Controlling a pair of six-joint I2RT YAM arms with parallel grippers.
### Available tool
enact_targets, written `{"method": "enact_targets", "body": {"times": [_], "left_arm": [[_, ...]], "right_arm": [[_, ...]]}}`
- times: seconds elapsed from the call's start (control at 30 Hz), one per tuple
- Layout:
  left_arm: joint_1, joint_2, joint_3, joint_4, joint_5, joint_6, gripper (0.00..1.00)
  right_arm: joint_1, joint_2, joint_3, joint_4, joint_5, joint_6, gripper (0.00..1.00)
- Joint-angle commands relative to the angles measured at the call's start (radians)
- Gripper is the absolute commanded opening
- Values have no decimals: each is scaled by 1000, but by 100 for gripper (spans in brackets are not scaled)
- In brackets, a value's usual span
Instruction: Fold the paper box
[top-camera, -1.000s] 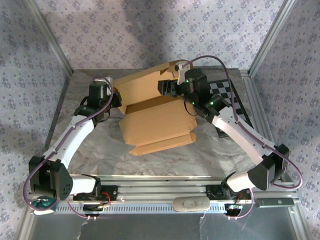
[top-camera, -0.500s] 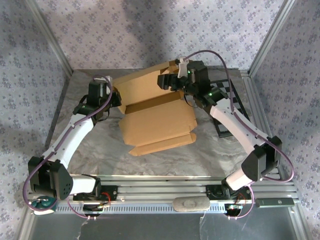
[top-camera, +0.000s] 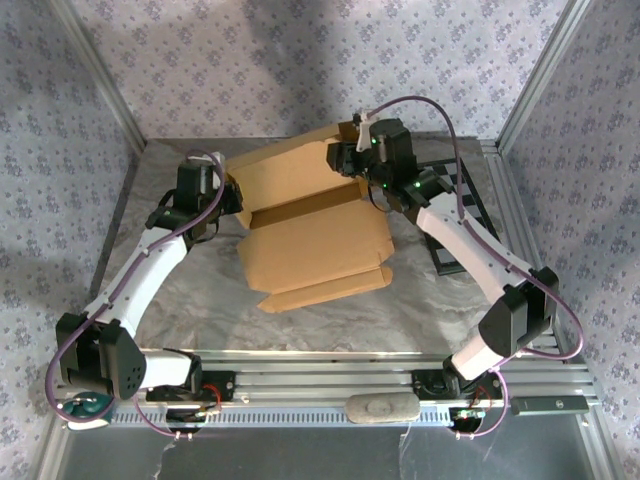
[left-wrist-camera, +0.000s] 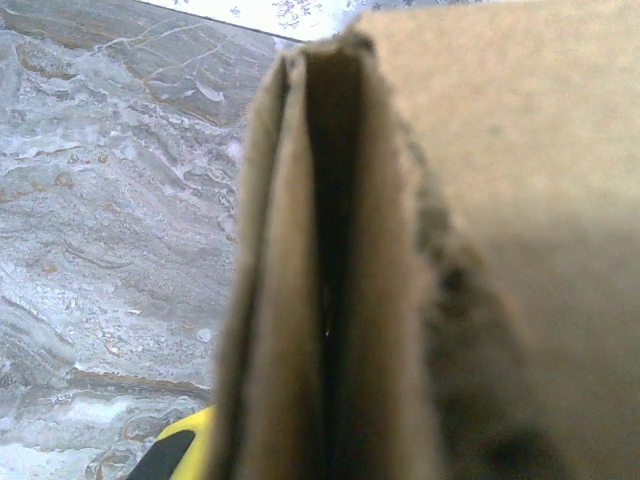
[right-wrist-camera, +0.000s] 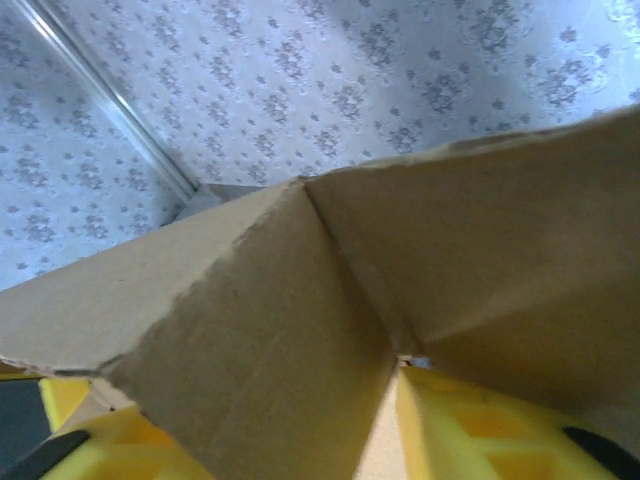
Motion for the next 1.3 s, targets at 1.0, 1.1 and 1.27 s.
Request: {"method": "enact_targets", "body": {"times": [1.0, 1.1, 1.27], "left_arm": [[61, 65, 73, 62, 187, 153, 0], [68, 107, 106, 75, 192, 173, 0], [86, 196, 167, 128, 236, 204, 0]], "right_arm": [[-575, -125, -183, 40, -877, -158, 57], [-553, -94, -180, 32, -914, -210, 59], [-532, -59, -196, 50, -894, -259, 63]]}}
